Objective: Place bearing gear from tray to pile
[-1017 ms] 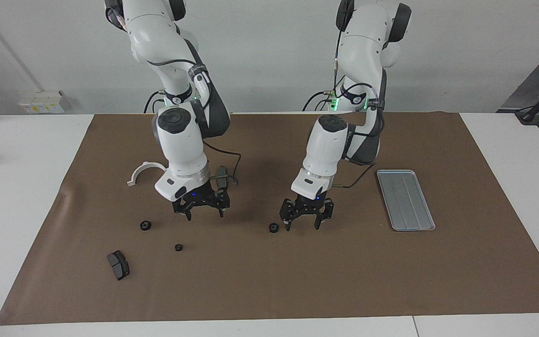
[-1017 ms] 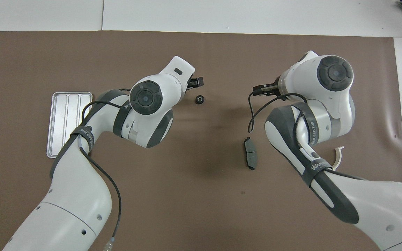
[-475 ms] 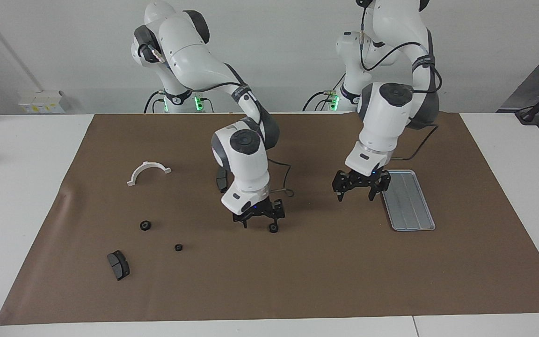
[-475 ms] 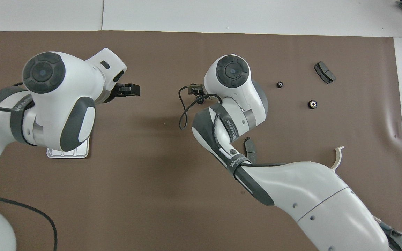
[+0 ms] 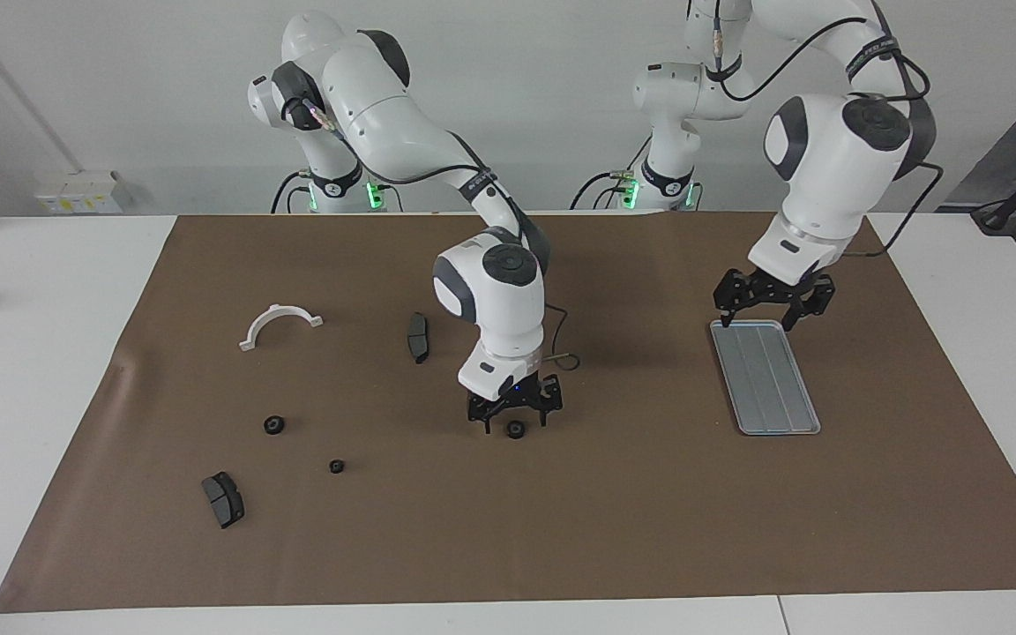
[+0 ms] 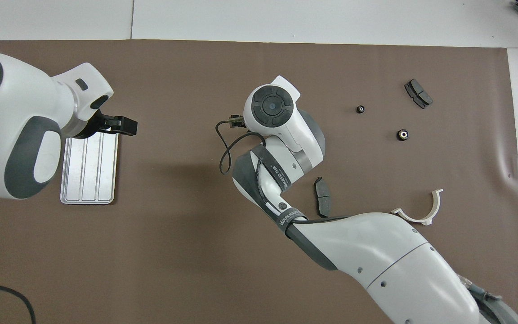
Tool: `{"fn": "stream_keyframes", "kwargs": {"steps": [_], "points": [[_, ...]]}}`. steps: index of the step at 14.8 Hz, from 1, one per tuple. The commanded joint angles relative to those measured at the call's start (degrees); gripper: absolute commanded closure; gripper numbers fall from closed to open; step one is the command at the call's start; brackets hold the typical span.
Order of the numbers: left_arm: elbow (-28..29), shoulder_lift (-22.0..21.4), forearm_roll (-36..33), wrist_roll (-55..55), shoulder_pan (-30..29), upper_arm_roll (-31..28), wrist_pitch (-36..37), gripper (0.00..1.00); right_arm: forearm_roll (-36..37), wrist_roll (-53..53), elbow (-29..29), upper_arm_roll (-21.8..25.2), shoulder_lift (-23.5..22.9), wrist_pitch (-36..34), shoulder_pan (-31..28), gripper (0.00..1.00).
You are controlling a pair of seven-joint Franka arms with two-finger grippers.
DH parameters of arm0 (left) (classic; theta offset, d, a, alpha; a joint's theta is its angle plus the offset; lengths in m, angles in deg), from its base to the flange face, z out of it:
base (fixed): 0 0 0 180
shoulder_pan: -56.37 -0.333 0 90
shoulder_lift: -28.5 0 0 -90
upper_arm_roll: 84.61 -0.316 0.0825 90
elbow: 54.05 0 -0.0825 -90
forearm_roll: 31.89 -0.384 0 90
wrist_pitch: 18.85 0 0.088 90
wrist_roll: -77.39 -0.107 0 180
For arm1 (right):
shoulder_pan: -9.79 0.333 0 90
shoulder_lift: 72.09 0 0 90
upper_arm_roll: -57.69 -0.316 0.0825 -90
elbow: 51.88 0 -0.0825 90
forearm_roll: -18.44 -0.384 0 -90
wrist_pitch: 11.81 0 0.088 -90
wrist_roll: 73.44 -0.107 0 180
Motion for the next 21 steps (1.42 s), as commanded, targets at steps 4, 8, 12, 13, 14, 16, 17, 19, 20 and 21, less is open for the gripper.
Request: {"fn": "stream_keyframes", "kwargs": {"steps": [4,8,12,13,14,16,17,19,20,21], "points": [[-7.63,-3.33,1.09,-8.63,-7.31,0.07,11.69,0.00,1.56,0.11,0.13,-0.26,-0.76,0.95,0.20,0.40],[-15.02,-1.13,1.00,-8.46,-7.67,-0.02,18.98,0.00,1.56,0.11,-0.66,-0.26,-0.50,0.77,0.38,0.48],[-10.12,-4.46,1.09,-8.55,-7.76,-0.11,20.76,0.00,1.56,0.11,-1.19,-0.26,-0.50,1.12,0.38,0.48],[-10.02,-4.55,1.00,-8.28,-7.67,-0.19,21.11,0.00,1.56,0.11,-1.45,-0.26,-0.41,0.94,0.38,0.48],[-10.11,-4.55,1.00,-8.37,-7.76,-0.19,21.28,0.00,1.56,0.11,-1.63,-0.26,-0.41,1.03,0.38,0.49],[-10.46,-4.29,0.65,-8.19,-7.76,-0.19,21.37,0.00,1.56,0.11,-1.98,-0.26,-0.32,0.86,0.38,0.57],[-10.98,-3.94,0.47,-8.19,-7.76,-0.19,21.29,0.00,1.56,0.55,-1.89,-0.26,-0.32,0.68,0.38,0.75],[-12.57,-3.33,0.38,-8.28,-7.76,-0.11,21.37,0.00,1.56,0.99,-1.80,-0.35,-0.06,0.33,0.37,1.00],[-12.92,-2.80,0.30,-8.28,-7.76,-0.11,21.46,0.00,1.47,1.08,-1.63,-0.35,-0.06,0.07,0.29,1.00],[-13.97,-2.53,0.30,-8.37,-7.85,-0.02,22.51,0.00,1.38,1.08,-1.45,-0.35,-0.06,-0.11,0.29,1.00]]}}
